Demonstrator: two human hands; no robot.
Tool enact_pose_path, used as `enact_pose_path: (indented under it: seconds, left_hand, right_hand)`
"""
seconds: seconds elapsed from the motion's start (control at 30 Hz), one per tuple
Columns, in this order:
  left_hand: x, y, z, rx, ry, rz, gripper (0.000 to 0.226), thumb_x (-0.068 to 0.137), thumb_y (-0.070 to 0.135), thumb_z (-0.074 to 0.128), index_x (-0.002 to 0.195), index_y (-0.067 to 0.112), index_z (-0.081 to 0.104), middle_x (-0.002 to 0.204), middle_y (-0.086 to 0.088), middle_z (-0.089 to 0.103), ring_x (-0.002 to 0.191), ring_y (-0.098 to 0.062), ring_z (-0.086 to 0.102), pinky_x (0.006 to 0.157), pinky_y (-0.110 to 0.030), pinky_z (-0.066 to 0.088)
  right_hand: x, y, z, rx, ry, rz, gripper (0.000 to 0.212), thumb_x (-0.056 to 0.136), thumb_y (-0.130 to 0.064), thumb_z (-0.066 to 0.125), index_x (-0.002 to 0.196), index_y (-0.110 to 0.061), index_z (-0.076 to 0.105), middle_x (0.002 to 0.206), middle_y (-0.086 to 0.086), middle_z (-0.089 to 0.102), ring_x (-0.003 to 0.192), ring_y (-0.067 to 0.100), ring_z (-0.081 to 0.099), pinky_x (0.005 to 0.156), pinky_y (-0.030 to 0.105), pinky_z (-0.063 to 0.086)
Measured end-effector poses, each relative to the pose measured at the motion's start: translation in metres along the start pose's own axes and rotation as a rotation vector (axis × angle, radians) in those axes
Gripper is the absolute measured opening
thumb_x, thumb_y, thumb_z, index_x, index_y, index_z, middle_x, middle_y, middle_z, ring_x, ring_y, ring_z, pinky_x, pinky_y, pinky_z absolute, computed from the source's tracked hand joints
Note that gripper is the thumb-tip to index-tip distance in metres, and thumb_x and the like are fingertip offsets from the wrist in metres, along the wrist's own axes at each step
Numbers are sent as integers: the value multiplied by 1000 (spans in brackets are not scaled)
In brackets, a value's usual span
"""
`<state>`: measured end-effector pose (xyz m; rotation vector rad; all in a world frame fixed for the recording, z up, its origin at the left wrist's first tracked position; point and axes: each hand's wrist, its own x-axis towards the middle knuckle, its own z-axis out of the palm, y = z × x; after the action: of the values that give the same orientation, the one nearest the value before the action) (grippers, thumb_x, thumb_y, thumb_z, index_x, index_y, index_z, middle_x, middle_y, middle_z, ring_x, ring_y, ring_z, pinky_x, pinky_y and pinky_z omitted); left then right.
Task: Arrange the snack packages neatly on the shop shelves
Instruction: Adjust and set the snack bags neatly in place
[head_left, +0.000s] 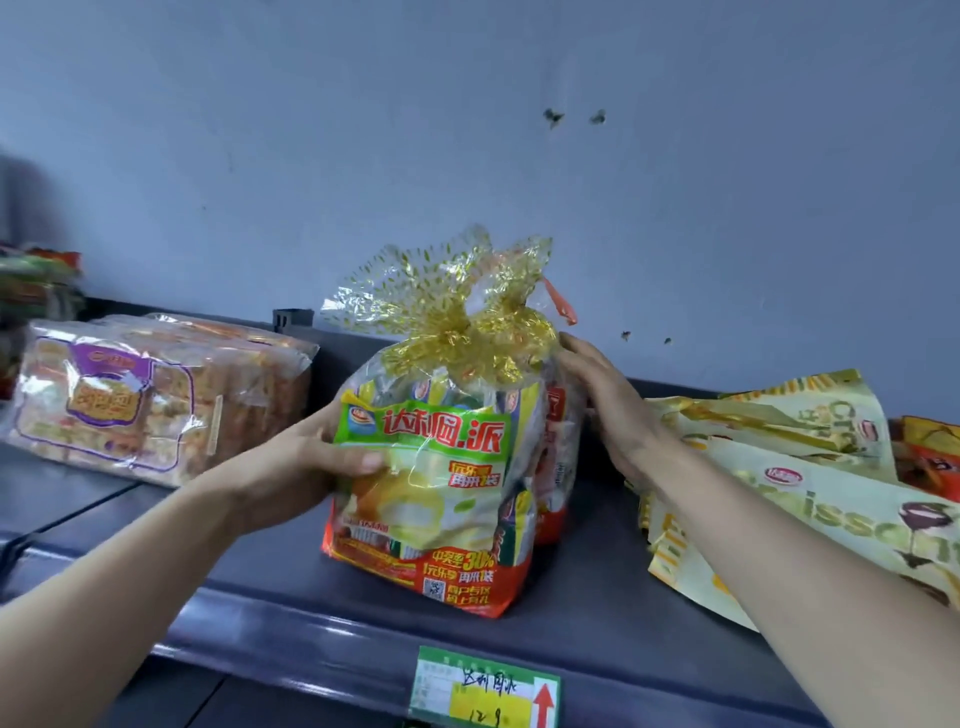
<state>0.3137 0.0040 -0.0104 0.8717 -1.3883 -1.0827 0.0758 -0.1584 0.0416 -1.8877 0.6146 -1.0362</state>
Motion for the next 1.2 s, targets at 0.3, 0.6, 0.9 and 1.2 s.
enact_pose_path:
  seconds: [0.3,0.6,0.9,1.2]
  left_hand:
    - [14,40,1,357,185,145,107,30,52,94,128,31,54,135,19,55,130,-3,46,108,-37,38]
    - [39,65,20,632,167,-87,103,60,19,87,146,27,31,102,30,50,80,19,52,60,4,39]
    - [51,52,27,725,257,-5,48,62,16,88,88,40,56,74,41,63,71,21,60,60,0,44]
    - [61,38,41,766,402,16,127,28,58,92,140,18,47,136,11,52,124,-10,51,108,-34,40]
  right_hand:
    - [70,-8,-9,-17,198,297,48,89,-15,60,136,-22,51,132,5,56,116,24,55,90,32,47]
    - [76,-1,-17,-266,188,158,10,85,-7,64,79,-15,61,102,13,64,85,25,60,55,23,41]
    - [73,20,-70,-299,352,210,23,80,-3,72,74,-17,55,93,10,61,83,24,60,71,31,50]
    - [88,23,-54,-271,265,116,18,84,4,64,88,-12,57,89,10,58,78,20,56,59,22,41]
